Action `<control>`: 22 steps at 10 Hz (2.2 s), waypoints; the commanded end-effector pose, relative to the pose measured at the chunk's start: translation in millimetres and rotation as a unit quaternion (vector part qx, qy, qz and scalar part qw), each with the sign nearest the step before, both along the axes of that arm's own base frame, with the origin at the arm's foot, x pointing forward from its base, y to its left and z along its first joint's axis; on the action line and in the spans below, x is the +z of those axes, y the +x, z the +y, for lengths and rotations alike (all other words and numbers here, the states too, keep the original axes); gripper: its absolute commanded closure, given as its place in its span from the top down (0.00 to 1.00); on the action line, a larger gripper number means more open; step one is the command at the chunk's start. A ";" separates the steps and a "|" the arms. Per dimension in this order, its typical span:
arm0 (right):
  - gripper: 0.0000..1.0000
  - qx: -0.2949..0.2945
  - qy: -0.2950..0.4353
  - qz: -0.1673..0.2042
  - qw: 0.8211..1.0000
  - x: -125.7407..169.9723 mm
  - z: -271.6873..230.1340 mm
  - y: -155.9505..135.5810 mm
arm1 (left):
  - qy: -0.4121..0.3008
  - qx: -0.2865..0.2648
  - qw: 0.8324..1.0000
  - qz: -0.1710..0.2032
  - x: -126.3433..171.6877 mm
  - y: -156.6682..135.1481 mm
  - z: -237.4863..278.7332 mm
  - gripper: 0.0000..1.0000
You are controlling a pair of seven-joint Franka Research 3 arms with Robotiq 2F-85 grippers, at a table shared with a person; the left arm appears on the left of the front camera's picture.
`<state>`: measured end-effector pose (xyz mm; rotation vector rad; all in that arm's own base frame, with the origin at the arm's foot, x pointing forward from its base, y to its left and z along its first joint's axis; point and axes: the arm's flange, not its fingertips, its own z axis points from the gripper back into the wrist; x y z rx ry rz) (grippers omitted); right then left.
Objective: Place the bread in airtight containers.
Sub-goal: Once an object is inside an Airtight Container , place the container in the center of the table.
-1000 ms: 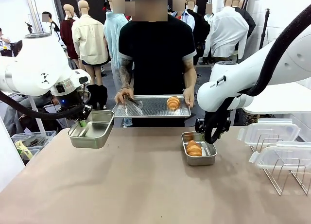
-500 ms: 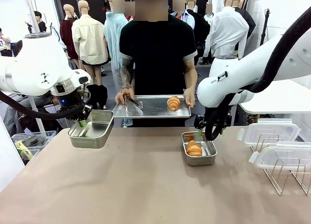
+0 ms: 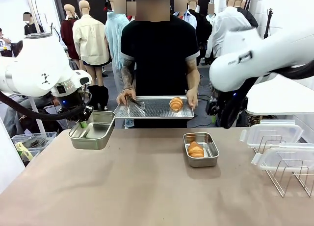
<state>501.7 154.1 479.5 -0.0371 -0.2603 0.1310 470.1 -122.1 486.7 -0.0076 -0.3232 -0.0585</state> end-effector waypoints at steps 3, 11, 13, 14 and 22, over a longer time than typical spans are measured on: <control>1.00 -0.009 -0.044 0.019 0.999 59.0 -86.9 -40.9 | 0.000 -0.001 1.000 -0.011 1.4 -0.4 1.8 0.00; 1.00 -0.016 -0.007 -0.009 1.000 84.4 -184.8 -66.0 | 0.000 -0.001 1.000 -0.011 1.4 -0.4 1.8 0.00; 1.00 -0.016 -0.007 -0.009 1.000 84.4 -184.8 -66.0 | 0.000 -0.001 1.000 -0.011 1.4 -0.4 1.8 0.00; 1.00 -0.016 -0.007 -0.009 1.000 84.4 -184.8 -66.0 | 0.000 -0.001 1.000 -0.011 1.4 -0.4 1.8 0.00; 1.00 -0.016 -0.007 -0.009 1.000 84.4 -184.8 -66.0 | 0.000 -0.001 1.000 -0.011 1.4 -0.4 1.8 0.00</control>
